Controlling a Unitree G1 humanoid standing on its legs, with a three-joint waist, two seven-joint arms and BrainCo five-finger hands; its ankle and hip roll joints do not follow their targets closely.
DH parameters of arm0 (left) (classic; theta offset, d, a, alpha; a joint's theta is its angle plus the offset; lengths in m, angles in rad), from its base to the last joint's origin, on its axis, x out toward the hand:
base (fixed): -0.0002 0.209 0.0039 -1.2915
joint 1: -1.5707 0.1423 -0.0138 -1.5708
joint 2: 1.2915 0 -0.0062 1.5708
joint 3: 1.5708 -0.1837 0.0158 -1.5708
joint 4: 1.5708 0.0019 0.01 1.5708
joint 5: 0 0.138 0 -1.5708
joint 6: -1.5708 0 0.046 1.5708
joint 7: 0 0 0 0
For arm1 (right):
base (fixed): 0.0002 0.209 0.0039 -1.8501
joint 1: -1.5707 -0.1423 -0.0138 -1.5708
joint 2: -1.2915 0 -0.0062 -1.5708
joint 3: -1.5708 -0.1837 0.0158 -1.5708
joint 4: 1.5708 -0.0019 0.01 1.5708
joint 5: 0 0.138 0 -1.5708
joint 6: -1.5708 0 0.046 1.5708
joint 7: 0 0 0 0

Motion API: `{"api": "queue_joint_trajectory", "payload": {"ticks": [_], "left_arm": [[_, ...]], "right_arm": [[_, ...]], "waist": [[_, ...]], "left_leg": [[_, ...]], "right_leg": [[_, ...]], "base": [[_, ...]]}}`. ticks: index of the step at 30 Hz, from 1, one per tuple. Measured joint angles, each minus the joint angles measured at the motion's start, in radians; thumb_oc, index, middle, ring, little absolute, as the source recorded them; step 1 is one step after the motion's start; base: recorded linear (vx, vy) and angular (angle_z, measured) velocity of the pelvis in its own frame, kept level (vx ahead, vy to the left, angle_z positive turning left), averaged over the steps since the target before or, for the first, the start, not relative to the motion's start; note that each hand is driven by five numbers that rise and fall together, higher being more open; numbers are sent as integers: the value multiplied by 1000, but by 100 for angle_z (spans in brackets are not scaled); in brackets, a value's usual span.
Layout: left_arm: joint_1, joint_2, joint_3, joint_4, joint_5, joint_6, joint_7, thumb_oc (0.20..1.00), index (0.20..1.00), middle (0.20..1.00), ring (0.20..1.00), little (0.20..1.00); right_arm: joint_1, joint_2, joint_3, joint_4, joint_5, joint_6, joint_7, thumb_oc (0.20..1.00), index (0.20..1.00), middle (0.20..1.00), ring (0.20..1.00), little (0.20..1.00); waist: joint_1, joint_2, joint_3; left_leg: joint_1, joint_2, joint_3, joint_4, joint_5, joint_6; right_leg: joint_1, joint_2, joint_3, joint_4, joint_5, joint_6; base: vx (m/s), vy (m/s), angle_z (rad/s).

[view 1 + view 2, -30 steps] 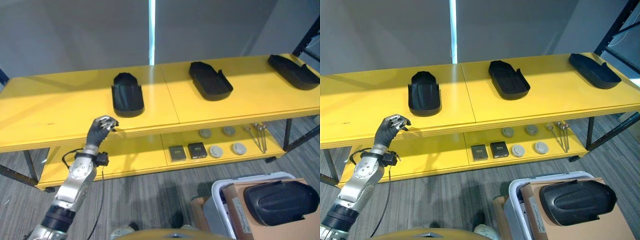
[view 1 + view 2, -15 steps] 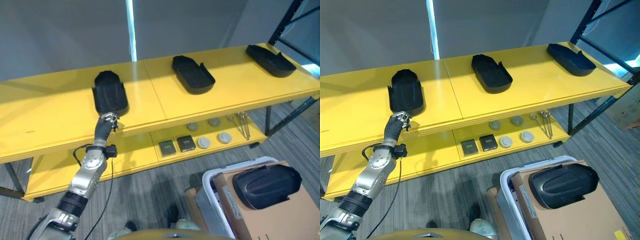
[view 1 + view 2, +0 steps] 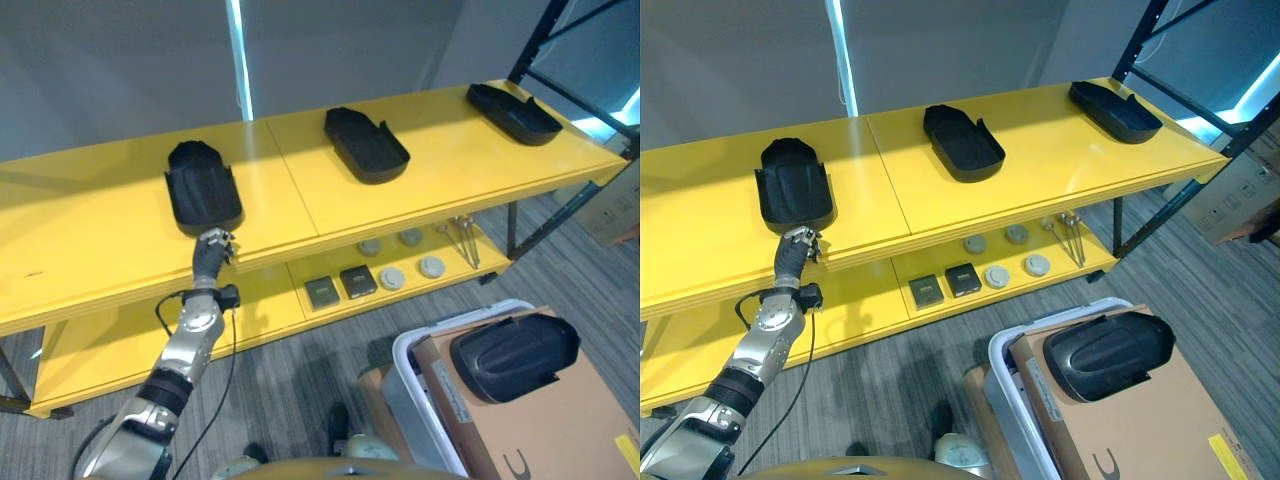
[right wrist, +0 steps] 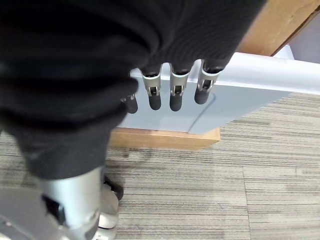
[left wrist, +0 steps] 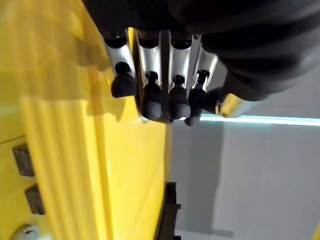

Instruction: Move parts from the plastic box to the shelf.

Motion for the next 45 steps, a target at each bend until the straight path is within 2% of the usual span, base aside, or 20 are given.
{"api": "queue_joint_trajectory", "payload": {"ticks": [4,8,11,13,18,27,31,42,45], "left_arm": [[-4,10,0,-146,9,-2,-6,200,200,200,200,200],[-4,40,1,-302,17,31,-5,200,200,200,200,200],[-5,50,2,-306,16,70,-4,200,200,200,200,200],[-4,67,2,-293,16,121,-2,200,200,200,200,200],[1,66,0,-246,16,150,-4,200,200,200,200,200],[1,39,-11,-93,16,147,44,200,200,200,200,200],[-3,14,-10,13,19,110,77,200,200,200,200,200],[-89,16,-16,106,37,69,126,200,200,200,200,200],[-89,16,-27,128,37,61,126,200,200,200,200,200]], "right_arm": [[0,-1,0,0,0,-2,0,1000,1000,1000,1000,1000],[-5,0,-4,1,0,-7,0,1000,1000,1000,1000,1000],[-10,-1,-13,1,0,-8,0,1000,1000,1000,1000,1000],[-15,-1,-13,2,0,-19,0,1000,1000,1000,1000,1000],[-20,-2,-13,4,0,-20,0,1000,1000,1000,1000,1000],[-20,-1,-12,3,0,-21,0,1000,1000,1000,1000,1000],[-20,-1,-9,4,0,-21,0,1000,1000,1000,1000,1000],[-19,-2,9,26,-2,-24,1,1000,1000,1000,1000,1000],[-19,-3,8,61,-2,-42,1,1000,1000,1000,1000,1000]], "waist": [[-4,-1,2],[6,1,6],[16,9,14],[19,22,25],[20,25,23],[12,28,21],[1,28,14],[-28,21,-13],[-36,21,-13]], "left_leg": [[-1,0,-1,0,4,-3],[1,0,0,1,3,-3],[9,0,-1,1,1,-4],[14,0,-2,0,-1,-5],[14,0,-2,1,-1,-5],[15,-1,-2,1,-1,-4],[17,-1,-1,1,-1,-4],[19,-2,1,1,-2,-4],[18,-2,1,1,-2,-4]], "right_leg": [[-1,2,0,0,7,0],[2,3,0,0,8,-1],[10,2,-1,0,5,-1],[17,1,-5,0,2,-3],[17,1,-5,0,3,-4],[17,1,-3,0,3,-4],[17,2,0,0,4,-4],[17,2,6,0,7,-1],[16,2,6,0,7,-1]], "base": [[-13,-6,0],[-25,-10,0],[5,4,1],[26,7,5],[0,0,0],[0,0,0],[0,0,0],[16,5,0],[0,0,0]]}}
